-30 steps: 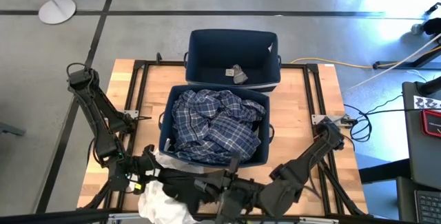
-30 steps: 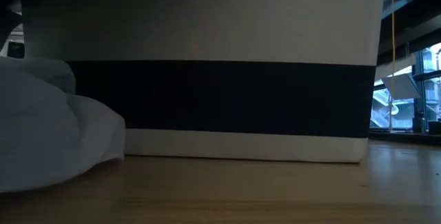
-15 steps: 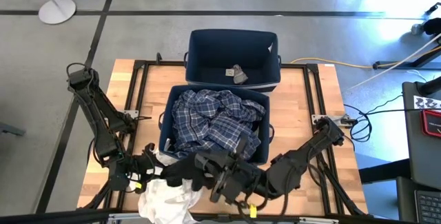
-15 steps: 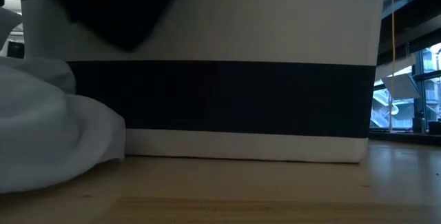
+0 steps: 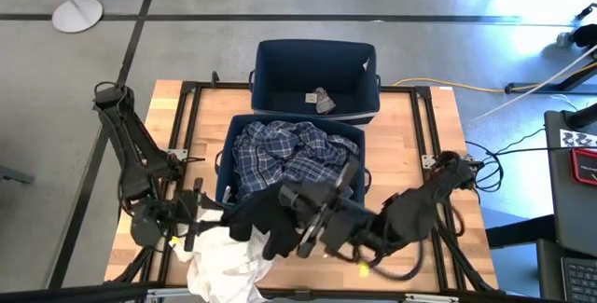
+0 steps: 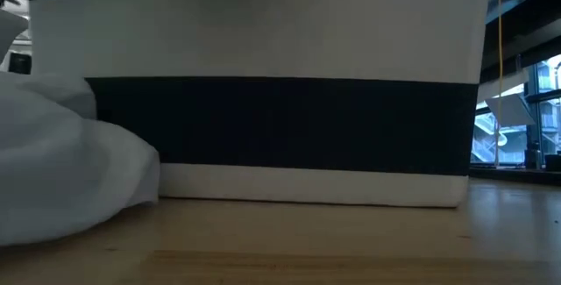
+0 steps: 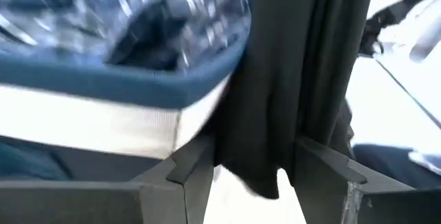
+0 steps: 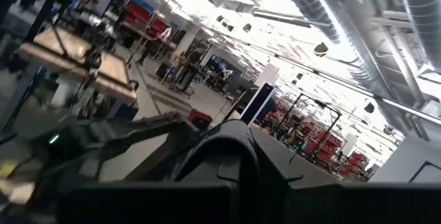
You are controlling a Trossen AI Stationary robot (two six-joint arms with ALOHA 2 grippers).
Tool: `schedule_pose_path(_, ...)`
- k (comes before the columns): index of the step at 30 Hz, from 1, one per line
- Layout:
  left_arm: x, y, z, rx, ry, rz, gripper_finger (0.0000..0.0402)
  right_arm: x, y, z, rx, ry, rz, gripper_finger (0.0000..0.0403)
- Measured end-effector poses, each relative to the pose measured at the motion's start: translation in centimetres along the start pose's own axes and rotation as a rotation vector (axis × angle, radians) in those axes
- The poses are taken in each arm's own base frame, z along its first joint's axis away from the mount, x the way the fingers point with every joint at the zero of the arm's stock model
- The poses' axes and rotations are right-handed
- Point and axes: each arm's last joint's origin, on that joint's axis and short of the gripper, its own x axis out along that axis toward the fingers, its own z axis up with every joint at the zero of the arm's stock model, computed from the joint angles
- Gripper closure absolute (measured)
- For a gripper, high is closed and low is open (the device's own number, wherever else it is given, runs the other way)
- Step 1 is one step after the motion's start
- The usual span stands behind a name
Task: Sort clothes
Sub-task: Put the black boxer into the bottom blue laundry bin
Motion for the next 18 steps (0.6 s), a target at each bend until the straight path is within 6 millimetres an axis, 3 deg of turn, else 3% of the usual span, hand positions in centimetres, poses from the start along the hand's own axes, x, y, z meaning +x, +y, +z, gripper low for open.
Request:
schedule_pose_path(4, -0.9, 0.9, 1.7, 0.022, -0.094, 0.044, 0.0236, 0.1, 0.9, -0.5, -0.033, 0.018, 0.033, 0.0379)
schedule_pose_path(11, -2.3, 2.4, 3.9, -0.002, -0.204, 0.097, 0.0236, 0.0, 0.9, -0.7, -0.028, 0.056, 0.022, 0.0379)
schedule_pose_path(18, -3.0, 3.3, 4.8, -0.075, -0.213, 0.062, 0.0236, 0.0, 1.1, -0.8, -0.02, 0.061, 0.031, 0.0379)
